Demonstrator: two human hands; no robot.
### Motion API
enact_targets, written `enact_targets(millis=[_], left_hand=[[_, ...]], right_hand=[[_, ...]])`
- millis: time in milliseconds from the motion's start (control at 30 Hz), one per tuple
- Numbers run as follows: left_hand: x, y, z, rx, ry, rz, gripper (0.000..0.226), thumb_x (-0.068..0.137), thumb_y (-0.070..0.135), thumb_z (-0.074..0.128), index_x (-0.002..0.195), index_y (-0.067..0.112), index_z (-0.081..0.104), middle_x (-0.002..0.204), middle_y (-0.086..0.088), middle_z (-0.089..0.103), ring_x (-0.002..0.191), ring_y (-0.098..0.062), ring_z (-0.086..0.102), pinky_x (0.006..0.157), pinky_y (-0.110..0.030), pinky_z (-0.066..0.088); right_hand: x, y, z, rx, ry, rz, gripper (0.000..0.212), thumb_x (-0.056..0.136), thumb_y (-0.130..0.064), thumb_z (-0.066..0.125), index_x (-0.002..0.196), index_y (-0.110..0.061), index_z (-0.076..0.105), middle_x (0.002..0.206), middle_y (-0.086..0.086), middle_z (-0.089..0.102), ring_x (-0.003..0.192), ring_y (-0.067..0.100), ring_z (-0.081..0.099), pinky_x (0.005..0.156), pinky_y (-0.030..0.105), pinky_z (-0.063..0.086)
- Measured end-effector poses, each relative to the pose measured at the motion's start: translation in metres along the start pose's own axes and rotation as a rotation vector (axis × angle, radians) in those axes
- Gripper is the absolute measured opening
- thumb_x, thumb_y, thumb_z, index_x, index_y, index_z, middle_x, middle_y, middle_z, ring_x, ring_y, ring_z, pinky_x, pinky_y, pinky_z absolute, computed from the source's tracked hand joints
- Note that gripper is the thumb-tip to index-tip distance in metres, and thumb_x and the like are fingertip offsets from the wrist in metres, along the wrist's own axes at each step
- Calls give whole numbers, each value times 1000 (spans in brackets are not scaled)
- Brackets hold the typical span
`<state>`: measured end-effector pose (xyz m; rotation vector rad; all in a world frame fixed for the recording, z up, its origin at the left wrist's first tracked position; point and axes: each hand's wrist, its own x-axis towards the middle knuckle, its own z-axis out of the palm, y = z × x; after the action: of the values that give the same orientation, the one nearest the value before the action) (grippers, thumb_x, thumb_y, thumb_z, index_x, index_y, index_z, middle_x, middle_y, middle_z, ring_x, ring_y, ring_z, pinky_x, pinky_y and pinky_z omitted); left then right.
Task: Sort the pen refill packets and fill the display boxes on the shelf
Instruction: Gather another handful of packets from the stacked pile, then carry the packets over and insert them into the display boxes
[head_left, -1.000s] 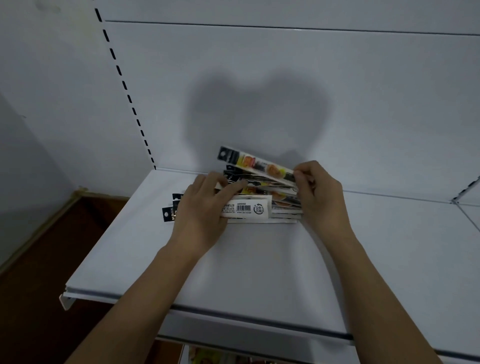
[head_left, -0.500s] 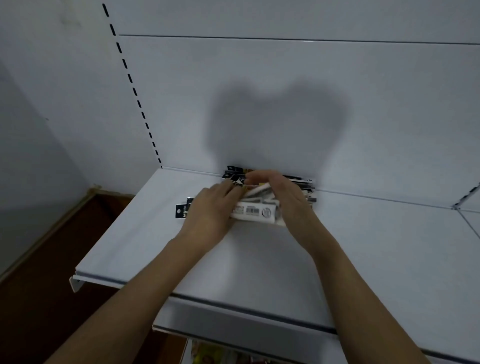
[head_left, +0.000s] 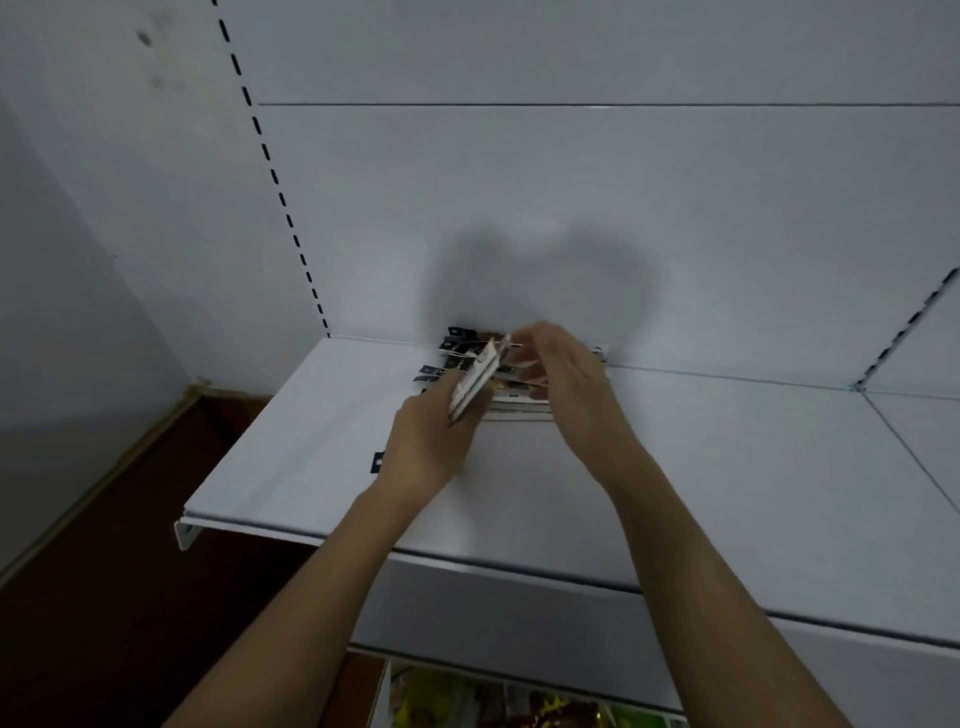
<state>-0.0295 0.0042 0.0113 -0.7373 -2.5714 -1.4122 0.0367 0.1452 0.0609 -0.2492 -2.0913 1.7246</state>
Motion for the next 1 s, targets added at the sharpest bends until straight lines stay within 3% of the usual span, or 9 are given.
enact_targets(millis=[133, 233, 333, 400, 600, 733, 867, 1000], left_hand=[[4, 28, -10, -376, -126, -21, 19, 100, 27, 56, 81, 29, 52, 63, 15, 52, 55, -6, 47, 56, -23, 38], [-6, 43, -6, -528, -334, 8, 11, 99, 13, 56, 91, 17, 51, 68, -3, 48, 56, -17, 43, 54, -30, 41], [-24, 58, 9, -646, -506, 90, 5, 102, 10, 49, 97, 9, 51, 63, -2, 47, 53, -19, 44, 53, -31, 40], [-42, 71, 21, -718, -605, 125, 6, 100, 12, 51, 95, 9, 51, 60, 2, 46, 51, -19, 45, 55, -32, 40], [-120, 116, 63, -751, -883, 63, 8, 95, 13, 62, 90, 19, 60, 63, -3, 44, 51, -15, 38, 49, -27, 35], [-168, 142, 105, -703, -1017, 96, 8, 95, 17, 64, 89, 21, 61, 70, -8, 45, 55, -19, 38, 52, -30, 35], [-219, 167, 152, -643, -1063, 130, 4, 97, 23, 62, 93, 24, 61, 61, -2, 46, 56, -18, 44, 57, -29, 42], [-275, 196, 203, -591, -1105, 188, 14, 99, 32, 55, 92, 21, 61, 62, -2, 56, 59, -16, 53, 65, -30, 46]], right_hand=[[-34, -3, -30, -202, 50, 92, 29, 103, -36, 44, 99, -21, 69, 95, -6, 71, 87, 10, 64, 80, 26, 50], [-79, -5, -51, -348, 118, 181, 21, 99, -41, 51, 97, -29, 69, 96, -16, 69, 84, 2, 61, 74, 21, 49], [-136, -8, -68, -471, 266, 252, 18, 99, -41, 51, 100, -32, 67, 100, -21, 66, 87, 0, 59, 63, 10, 42], [-179, -9, -76, -547, 341, 323, 16, 99, -40, 51, 101, -33, 65, 100, -22, 63, 88, 0, 57, 62, 12, 42], [-306, 5, -110, -706, 435, 627, 27, 98, -43, 51, 115, -27, 64, 107, -12, 63, 92, 7, 59, 84, 36, 53], [-384, 11, -135, -704, 523, 786, 28, 97, -46, 52, 111, -27, 65, 102, -11, 64, 91, 7, 59, 84, 34, 52], [-461, 13, -166, -672, 591, 893, 28, 99, -44, 51, 116, -25, 64, 108, -7, 63, 94, 8, 56, 79, 27, 47], [-542, 18, -207, -626, 647, 1049, 31, 100, -47, 48, 120, -27, 60, 115, -8, 60, 97, 11, 59, 83, 33, 54]])
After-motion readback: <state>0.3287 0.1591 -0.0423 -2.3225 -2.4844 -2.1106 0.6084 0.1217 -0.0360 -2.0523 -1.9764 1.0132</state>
